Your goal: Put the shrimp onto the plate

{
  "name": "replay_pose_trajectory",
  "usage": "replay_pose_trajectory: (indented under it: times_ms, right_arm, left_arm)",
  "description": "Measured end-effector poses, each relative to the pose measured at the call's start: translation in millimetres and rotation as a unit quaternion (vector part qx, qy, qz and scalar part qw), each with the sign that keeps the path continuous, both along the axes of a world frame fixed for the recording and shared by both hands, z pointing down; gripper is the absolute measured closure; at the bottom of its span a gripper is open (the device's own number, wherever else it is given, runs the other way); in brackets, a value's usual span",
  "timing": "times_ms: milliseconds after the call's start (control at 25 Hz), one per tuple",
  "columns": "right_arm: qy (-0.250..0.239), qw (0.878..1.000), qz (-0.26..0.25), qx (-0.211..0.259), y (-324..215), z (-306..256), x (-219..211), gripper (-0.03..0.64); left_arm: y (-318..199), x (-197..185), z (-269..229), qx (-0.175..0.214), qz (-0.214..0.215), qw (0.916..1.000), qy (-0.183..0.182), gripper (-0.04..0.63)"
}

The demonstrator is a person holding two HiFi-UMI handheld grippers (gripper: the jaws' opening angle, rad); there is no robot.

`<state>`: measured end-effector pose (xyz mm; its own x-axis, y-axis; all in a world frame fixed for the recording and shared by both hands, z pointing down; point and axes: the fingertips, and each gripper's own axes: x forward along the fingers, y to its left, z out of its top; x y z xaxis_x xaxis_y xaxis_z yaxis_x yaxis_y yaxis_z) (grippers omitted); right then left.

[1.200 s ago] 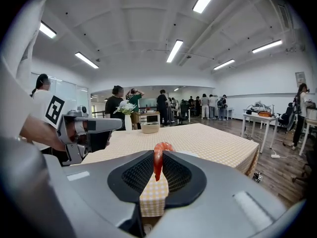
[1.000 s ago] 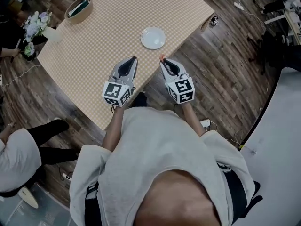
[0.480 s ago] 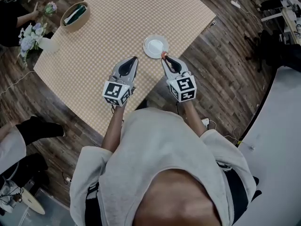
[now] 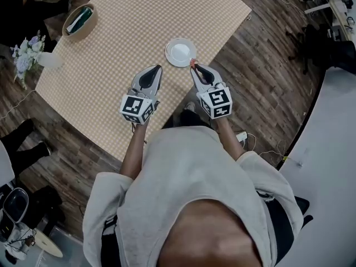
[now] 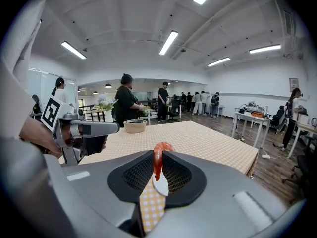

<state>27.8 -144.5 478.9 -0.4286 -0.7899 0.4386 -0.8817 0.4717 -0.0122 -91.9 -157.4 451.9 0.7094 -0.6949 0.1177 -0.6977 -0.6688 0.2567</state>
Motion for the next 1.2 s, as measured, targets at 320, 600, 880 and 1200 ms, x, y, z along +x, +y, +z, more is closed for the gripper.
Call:
replay_pose_trajectory:
  times_ms: [320,600,880,1200]
  right_arm:
    - [-0.016,1.000,-0.003,0.001,-18.7,6.5,20.7,0.563]
    - [-0.031,0.999,-0.013,-0.012,-27.2,17.3,35.7,0.563]
    - [-0.036,0.998,-0.030,-0.041,-22.1,37.4,45.2,0.563]
    - [-0.031,0.995,-0.043,-0.082,-20.9,81.6,46.0,0.563]
  left_arm:
    - [-12.5,17.0,8.5,-0.008,-0.012,0.9998,-0.015,0.586]
    - [-18.6,35.4,17.0,-0.022,-0.024,0.9991,-0.026,0.586]
    - [-15.9,52.5,35.4,-0.050,-0.027,0.9978,-0.033,0.586]
    - [-12.6,55.8,76.9,-0.093,-0.029,0.9946,-0.035,0.586]
